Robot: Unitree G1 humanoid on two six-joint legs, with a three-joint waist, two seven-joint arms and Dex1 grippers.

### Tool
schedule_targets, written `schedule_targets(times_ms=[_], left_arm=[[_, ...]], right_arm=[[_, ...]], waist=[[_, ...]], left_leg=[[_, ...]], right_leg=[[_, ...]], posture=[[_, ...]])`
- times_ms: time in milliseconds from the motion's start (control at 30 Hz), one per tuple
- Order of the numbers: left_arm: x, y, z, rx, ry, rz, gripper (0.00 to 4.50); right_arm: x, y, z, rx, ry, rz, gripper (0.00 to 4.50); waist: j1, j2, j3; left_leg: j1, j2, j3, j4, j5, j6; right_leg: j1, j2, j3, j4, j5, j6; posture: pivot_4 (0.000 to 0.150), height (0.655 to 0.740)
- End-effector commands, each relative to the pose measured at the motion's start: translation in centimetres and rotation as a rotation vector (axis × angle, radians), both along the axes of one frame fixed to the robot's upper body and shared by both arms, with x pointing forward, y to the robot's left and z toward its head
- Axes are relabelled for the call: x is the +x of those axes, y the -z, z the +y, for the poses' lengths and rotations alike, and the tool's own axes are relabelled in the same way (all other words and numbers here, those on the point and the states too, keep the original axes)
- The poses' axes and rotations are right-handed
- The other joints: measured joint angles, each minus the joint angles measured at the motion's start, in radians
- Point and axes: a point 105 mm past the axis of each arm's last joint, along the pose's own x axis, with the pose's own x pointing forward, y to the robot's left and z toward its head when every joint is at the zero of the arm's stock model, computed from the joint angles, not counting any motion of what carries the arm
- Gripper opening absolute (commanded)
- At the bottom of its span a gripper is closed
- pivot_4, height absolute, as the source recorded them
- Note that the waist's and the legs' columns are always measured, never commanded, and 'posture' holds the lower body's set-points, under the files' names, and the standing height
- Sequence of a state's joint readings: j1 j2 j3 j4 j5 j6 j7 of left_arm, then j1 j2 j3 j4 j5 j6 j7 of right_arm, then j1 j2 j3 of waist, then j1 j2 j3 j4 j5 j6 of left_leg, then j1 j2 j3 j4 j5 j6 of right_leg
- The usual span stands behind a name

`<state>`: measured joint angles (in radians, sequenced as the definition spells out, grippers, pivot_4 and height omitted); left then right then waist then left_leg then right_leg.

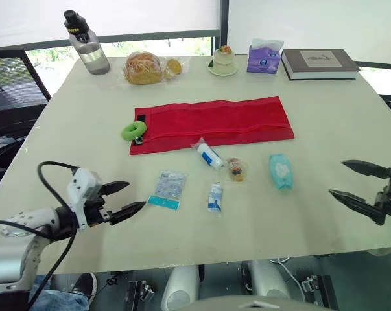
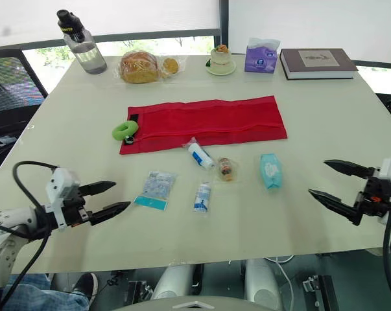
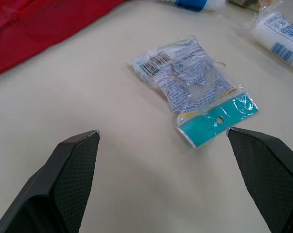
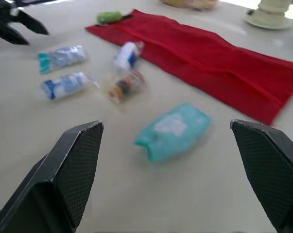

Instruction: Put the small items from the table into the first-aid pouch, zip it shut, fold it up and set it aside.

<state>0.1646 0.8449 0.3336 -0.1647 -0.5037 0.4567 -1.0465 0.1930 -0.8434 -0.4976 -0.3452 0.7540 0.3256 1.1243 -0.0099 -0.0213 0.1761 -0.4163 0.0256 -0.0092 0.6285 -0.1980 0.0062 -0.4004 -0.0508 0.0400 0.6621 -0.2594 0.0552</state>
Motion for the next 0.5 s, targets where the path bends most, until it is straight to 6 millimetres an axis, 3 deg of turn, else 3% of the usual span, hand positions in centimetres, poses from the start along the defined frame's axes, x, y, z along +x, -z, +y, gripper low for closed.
schedule_targets(times_ms=[33,233,500], left_arm=[[0.7,0.0,-0.2,0.036,0.021,0.024,4.50],[1.2,1.1,-1.9,-0.014,0.082,0.185,4.50],[2.9,1.2,-4.5,-0.196,0.061,0.304,4.50]], right_arm=[[-0.5,-1.3,2.6,0.025,-0.098,-0.023,4.47],[-1.3,-2.3,6.6,0.043,-0.234,-0.043,4.47],[-2.6,-2.6,9.3,0.026,-0.327,-0.064,4.47]], waist=[[0.001,-0.001,0.000],[0.000,-0.001,0.000],[0.020,0.001,0.000]], left_leg=[[0.000,0.000,0.000,0.000,0.000,0.000],[0.000,0.000,-0.001,0.000,0.000,0.000],[0.000,-0.002,-0.002,0.002,0.000,0.000]], right_leg=[[0.000,0.000,0.000,0.000,0.000,0.000],[0.000,0.000,-0.001,0.000,0.000,0.000],[0.002,0.000,-0.002,0.000,0.002,0.003]], posture=[[0.150,0.7332],[0.150,0.7332],[0.150,0.7332]])
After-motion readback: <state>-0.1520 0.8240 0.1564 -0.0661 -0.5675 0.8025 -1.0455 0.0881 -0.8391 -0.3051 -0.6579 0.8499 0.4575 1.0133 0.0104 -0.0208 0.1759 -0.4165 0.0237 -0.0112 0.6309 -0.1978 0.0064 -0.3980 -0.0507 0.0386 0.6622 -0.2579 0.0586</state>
